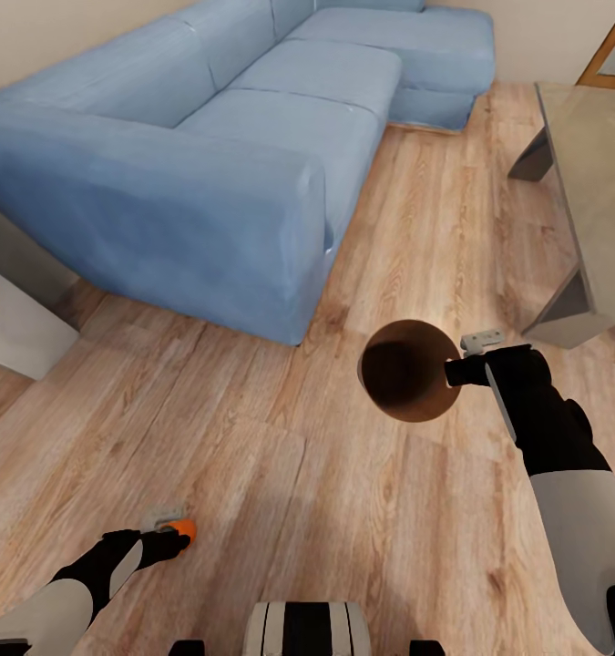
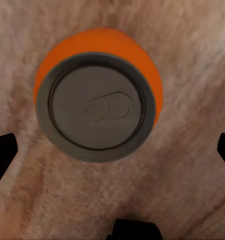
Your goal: Put the three can of soda from the living room inside the tash can in the kitchen.
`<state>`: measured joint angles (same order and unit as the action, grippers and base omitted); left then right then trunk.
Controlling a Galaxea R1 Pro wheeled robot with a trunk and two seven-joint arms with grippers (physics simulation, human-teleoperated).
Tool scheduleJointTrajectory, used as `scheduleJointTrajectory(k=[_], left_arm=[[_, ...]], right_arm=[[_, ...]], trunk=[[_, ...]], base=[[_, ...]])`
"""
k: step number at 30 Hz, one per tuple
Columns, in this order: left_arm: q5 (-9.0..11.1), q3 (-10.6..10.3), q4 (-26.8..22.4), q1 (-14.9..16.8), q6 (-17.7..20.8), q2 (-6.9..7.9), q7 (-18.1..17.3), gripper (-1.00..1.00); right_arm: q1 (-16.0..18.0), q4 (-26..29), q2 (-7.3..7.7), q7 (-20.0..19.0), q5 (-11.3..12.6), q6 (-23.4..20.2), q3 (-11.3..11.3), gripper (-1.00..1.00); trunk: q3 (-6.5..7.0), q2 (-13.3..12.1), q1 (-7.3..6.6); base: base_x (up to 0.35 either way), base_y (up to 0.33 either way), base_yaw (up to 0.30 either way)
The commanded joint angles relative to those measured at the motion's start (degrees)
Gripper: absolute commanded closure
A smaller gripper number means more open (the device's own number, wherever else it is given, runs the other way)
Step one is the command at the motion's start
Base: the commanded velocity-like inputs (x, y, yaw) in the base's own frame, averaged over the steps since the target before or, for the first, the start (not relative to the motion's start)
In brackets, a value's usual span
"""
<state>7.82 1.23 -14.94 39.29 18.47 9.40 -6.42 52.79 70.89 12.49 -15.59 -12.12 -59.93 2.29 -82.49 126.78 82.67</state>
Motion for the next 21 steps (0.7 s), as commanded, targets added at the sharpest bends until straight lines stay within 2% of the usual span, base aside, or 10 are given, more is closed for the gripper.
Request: scheduleJointTrajectory(k=[1,21], left_arm=[[0.0,0.0,0.0,0.0,0.0,0.0,0.0,-1.0],[0.1,0.0,-0.1,0.0,0.0,0.0,0.0,-1.0]], right_arm=[[0.0,0.0,-0.01,-0.3,1.0,-0.1,0.0,1.0],[-0.1,0.0,-0.01,-0.3,1.0,-0.1,0.1,1.0]], trunk=[[-0.27,0.4,0.22],[-1.84,0.4,0.22]], base=[[0.0,0.0,0.0],[0.0,0.0,0.0]])
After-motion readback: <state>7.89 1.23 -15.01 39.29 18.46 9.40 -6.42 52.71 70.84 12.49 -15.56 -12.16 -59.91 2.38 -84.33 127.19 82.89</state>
